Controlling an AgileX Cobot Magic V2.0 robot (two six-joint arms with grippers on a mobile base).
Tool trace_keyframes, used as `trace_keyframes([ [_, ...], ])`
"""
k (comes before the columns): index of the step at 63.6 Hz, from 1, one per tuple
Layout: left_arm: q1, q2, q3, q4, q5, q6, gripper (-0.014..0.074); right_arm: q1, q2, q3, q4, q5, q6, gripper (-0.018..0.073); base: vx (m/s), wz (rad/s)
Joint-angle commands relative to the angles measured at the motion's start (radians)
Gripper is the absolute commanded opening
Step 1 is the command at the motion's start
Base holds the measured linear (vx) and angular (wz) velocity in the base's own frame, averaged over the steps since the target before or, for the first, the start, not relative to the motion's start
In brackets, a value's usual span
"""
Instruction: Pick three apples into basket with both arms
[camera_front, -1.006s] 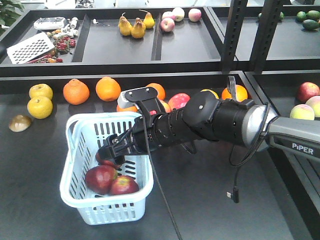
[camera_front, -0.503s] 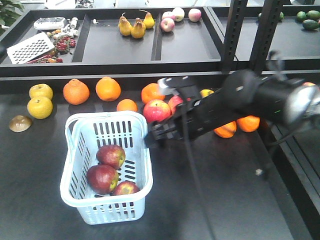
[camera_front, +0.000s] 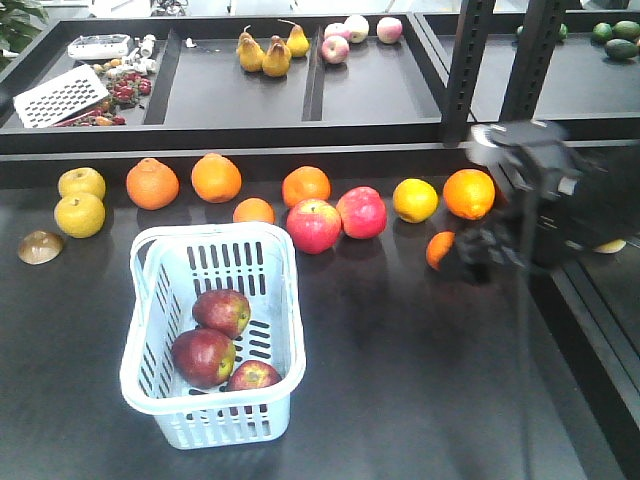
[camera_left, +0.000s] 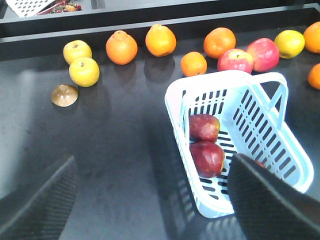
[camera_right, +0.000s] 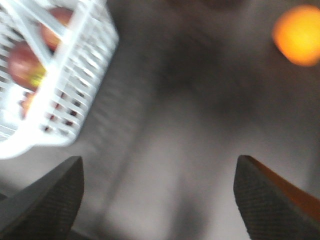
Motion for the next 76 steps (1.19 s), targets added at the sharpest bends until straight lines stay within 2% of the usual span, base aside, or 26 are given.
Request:
trace_keyframes([
  [1, 0.002, -0.002, -0.021, -0.001, -0.073, -0.005, 0.0575, -0.062, -0.123, 0.055, 0.006, -0.028, 0.005, 0.0580, 0.00, 0.00],
  [13, 0.002, -0.002, -0.021, -0.001, -0.072, -0.005, 0.0575, -0.169, -0.296, 0.157, -0.037, 0.001, 0.008, 0.0580, 0.00, 0.00],
  [22, 0.002, -0.002, -0.021, -0.001, -0.070, -0.005, 0.0575, -0.231, -0.412, 0.169, -0.097, 0.044, 0.055, 0.0580, 0.00, 0.00],
  [35, 0.002, -0.002, -0.021, -0.008, -0.046, -0.005, 0.0575, -0.230, -0.497, 0.169, -0.122, 0.048, 0.077, 0.0580, 0.00, 0.00],
  [55, 0.002, -0.002, -0.021, -0.009, -0.037, -0.005, 0.0575, -0.230, -0.504, 0.169, -0.123, 0.047, 0.079, 0.0568, 0.00, 0.00],
  [62, 0.002, -0.002, -0.021, -0.008, -0.038, -0.005, 0.0572, -0.230, -0.504, 0.169, -0.123, 0.038, 0.079, 0.0510, 0.00, 0.00],
  [67, 0.002, -0.002, -0.021, -0.008, -0.034, -0.008, 0.0526, -0.230, -0.504, 0.169, -0.123, 0.036, 0.080, 0.0440, 0.00, 0.00],
  [70, 0.002, -0.002, -0.021, -0.008, -0.032, -0.009, 0.0468, -0.230, -0.504, 0.169, -0.123, 0.036, 0.080, 0.0373, 0.00, 0.00],
  [76, 0.002, -0.002, -0.021, -0.008, -0.032, -0.009, 0.0295, -0.230, -0.504, 0.169, -0.123, 0.036, 0.080, 0.0233, 0.00, 0.00],
])
